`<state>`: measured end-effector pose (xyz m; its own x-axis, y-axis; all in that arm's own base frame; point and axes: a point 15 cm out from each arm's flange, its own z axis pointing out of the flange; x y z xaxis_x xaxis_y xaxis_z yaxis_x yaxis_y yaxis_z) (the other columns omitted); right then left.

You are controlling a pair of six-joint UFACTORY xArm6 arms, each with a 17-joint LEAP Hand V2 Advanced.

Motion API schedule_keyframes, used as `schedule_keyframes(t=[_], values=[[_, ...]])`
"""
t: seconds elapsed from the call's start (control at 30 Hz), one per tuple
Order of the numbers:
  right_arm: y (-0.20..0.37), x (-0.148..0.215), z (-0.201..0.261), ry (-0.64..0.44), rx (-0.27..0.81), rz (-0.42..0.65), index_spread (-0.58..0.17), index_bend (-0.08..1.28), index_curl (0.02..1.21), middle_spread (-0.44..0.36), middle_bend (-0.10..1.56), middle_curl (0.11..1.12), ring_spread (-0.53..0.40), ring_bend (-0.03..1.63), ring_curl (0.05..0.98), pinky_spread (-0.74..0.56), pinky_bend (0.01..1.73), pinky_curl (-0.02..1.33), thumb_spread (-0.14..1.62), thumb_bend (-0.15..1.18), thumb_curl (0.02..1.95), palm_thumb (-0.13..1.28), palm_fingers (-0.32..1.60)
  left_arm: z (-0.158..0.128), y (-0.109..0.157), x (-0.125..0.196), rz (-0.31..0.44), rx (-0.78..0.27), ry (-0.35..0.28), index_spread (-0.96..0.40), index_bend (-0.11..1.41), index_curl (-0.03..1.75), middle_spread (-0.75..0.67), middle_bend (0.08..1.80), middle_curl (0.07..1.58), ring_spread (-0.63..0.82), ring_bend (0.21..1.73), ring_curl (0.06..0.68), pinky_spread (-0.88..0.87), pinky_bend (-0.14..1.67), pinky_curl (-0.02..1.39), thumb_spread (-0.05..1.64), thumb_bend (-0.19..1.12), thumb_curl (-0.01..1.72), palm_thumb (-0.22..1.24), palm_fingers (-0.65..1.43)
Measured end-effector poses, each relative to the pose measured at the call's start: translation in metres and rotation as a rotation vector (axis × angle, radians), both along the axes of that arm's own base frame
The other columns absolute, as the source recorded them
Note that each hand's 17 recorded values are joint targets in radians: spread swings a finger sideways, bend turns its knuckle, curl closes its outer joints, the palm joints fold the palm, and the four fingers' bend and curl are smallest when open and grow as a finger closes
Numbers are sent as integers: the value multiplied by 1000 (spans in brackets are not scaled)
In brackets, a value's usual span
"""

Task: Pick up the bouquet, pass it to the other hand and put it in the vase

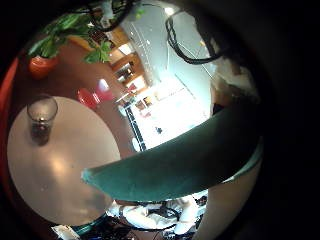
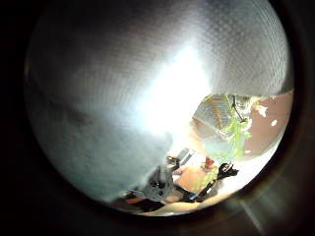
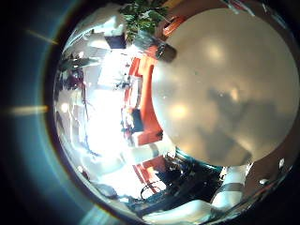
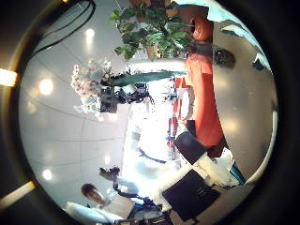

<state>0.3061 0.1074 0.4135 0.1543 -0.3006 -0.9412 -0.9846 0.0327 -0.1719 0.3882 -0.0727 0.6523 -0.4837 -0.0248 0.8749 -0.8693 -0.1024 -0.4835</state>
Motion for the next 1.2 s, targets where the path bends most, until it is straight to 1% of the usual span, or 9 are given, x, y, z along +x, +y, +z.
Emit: schedule_keyframes(t=[0.07, 0.17, 0.27, 0.4, 0.5, 0.63, 0.97, 1.2], values=[[-1, 1, -1, 2, 0, -4, -389, 221, 472, -34, 482, 419, 22, 828, 330, 271, 968, 475, 1007, -30, 606, 706, 21, 0, 3, 10, 40, 30, -24, -725, 664, 1220, -553, 1100, 1024, -393, 1542, 565, -562, 1250, 900, 1063, 126, 812, 1065, 1032], [-3, 3, -3, 3, 0, -12, -385, 204, 451, -26, 453, 402, 44, 801, 312, 326, 914, 442, 1007, -26, 588, 705, 46, -1, 6, 24, 100, 71, -50, -733, 652, 1243, -556, 1094, 1028, -393, 1543, 563, -568, 1240, 915, 1069, 118, 826, 1066, 1033], [-4, 5, -6, 10, 5, -13, -383, 186, 430, -18, 429, 389, 56, 778, 297, 357, 874, 413, 1007, -25, 575, 706, 70, 1, 0, 35, 131, 86, -64, -740, 639, 1263, -559, 1088, 1031, -392, 1542, 560, -574, 1229, 928, 1075, 111, 839, 1068, 1036], [-5, 8, -9, 20, 10, -13, -379, 179, 407, -14, 401, 377, 64, 751, 282, 380, 837, 384, 1007, -24, 561, 708, 99, -1, 3, 59, 187, 119, -81, -747, 622, 1286, -563, 1080, 1035, -392, 1539, 558, -583, 1214, 945, 1081, 102, 854, 1070, 1042], [-6, 9, -10, 22, 12, -12, -376, 177, 392, -13, 385, 370, 67, 736, 273, 387, 808, 365, 1006, -24, 553, 710, 113, -8, -2, 76, 205, 144, -81, -752, 609, 1301, -566, 1073, 1038, -392, 1536, 556, -588, 1202, 956, 1084, 95, 864, 1072, 1047], [-6, 10, -13, 26, 17, -11, -375, 175, 378, -10, 365, 363, 69, 717, 263, 395, 792, 347, 1006, -24, 546, 711, 132, -11, 1, 94, 230, 150, -82, -757, 594, 1318, -569, 1065, 1043, -393, 1532, 554, -596, 1188, 971, 1089, 86, 876, 1074, 1052], [-8, 14, -20, 39, 29, -8, -374, 169, 344, -14, 332, 354, 71, 674, 241, 402, 755, 306, 1008, -24, 532, 717, 176, -30, 0, 125, 231, 154, -49, -767, 567, 1351, -578, 1050, 1052, -394, 1525, 551, -615, 1158, 1002, 1097, 66, 901, 1081, 1062], [-9, 15, -23, 46, 34, -8, -373, 167, 329, -13, 314, 351, 71, 656, 232, 404, 744, 285, 1013, -22, 525, 724, 193, -47, 10, 146, 247, 147, -19, -771, 556, 1367, -584, 1041, 1059, -397, 1520, 550, -625, 1144, 1020, 1100, 56, 911, 1094, 1064]])
